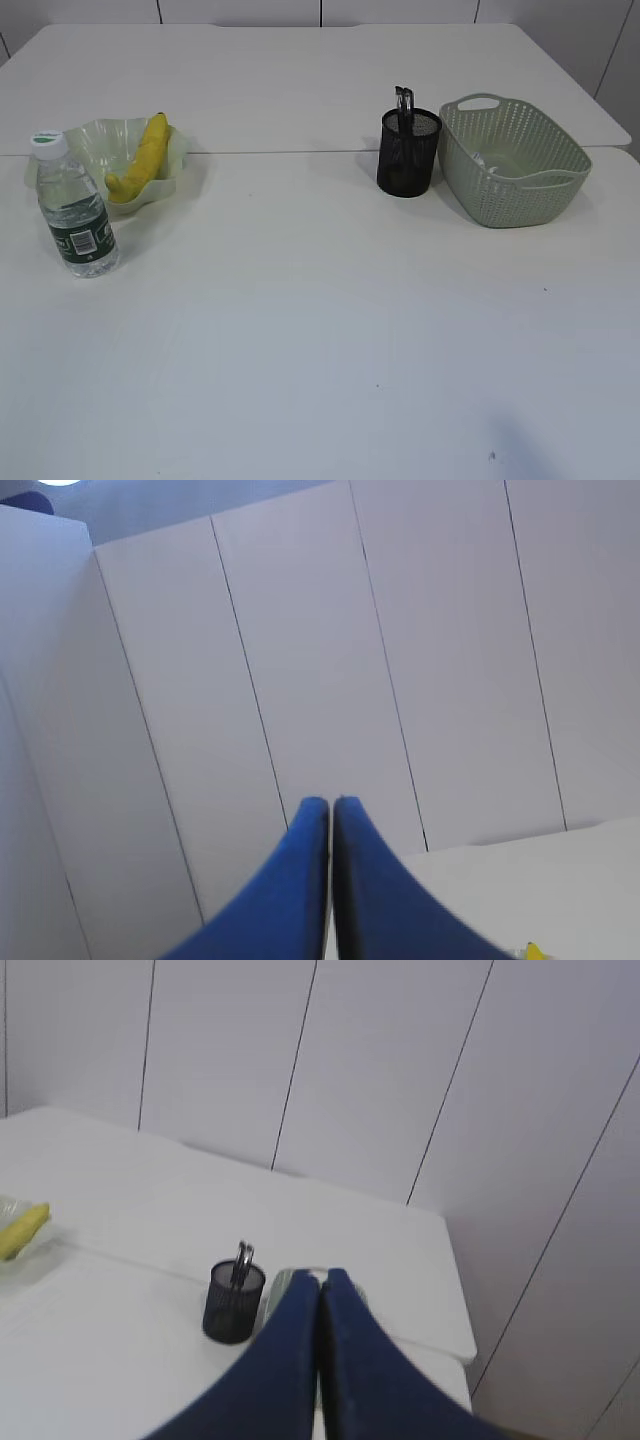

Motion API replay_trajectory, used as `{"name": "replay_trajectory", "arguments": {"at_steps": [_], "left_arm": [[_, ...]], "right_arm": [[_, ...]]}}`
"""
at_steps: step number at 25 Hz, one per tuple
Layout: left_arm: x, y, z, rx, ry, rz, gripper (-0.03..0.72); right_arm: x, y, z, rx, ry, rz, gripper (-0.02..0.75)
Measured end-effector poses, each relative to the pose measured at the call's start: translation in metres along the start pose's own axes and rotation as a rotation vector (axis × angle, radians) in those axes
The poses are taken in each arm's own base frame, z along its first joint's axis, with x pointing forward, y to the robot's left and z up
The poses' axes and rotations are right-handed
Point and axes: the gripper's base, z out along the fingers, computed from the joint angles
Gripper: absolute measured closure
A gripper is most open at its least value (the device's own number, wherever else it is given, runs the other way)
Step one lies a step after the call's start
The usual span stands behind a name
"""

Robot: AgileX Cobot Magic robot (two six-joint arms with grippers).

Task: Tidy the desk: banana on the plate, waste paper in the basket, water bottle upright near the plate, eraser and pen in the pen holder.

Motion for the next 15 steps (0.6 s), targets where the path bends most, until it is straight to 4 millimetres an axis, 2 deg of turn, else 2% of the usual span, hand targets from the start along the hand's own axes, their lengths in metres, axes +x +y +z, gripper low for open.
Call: {"name": "replay_trajectory", "arguments": {"at_steps": [4,8,11,15], "left_arm": [[0.013,0.003,-0.032,-0.007,-0.051,-0.015,0.713],[0.042,0.001,-0.060,-0.014,-0.060,-0.027,0.713],[0.072,-0.008,-0.062,-0.007,-0.007,-0.015,0.713],[0.111,-0.028,-0.041,0.045,0.121,0.011,0.713]], "right_arm": [[0.041,0.016,-0.028,-0.009,0.033,0.026,0.749],[0.072,0.025,-0.057,0.032,0.016,0.057,0.748],[0.092,0.027,-0.053,0.040,0.162,0.087,0.749],[0.109,0.028,-0.043,0.031,0.283,0.112,0.749]]}}
